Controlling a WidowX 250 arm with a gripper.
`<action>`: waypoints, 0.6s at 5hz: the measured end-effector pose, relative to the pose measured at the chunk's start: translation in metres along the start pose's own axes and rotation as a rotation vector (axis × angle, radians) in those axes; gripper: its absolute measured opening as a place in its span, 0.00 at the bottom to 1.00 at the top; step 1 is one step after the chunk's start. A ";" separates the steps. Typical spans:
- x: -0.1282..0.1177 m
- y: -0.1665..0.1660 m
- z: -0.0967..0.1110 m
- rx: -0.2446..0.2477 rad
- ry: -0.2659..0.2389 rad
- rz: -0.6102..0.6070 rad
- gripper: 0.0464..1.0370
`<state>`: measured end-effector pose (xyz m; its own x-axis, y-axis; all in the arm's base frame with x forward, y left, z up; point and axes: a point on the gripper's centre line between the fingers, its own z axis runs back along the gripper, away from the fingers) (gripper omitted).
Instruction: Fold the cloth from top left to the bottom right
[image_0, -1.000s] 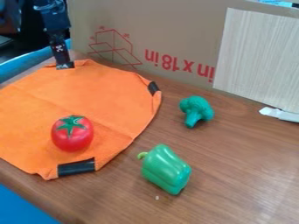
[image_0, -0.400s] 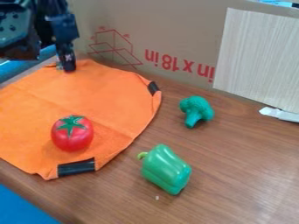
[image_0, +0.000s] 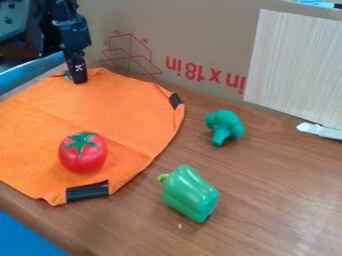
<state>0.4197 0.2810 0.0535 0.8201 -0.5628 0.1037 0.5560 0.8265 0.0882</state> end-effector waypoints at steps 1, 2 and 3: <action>0.001 -0.001 0.000 -0.004 0.000 -0.004 0.64; 0.001 -0.002 0.000 -0.009 -0.003 -0.010 0.35; 0.005 -0.002 0.008 -0.018 -0.026 -0.023 0.14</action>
<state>0.4213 0.2761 0.0618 0.8033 -0.5817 0.1278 0.5772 0.8133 0.0732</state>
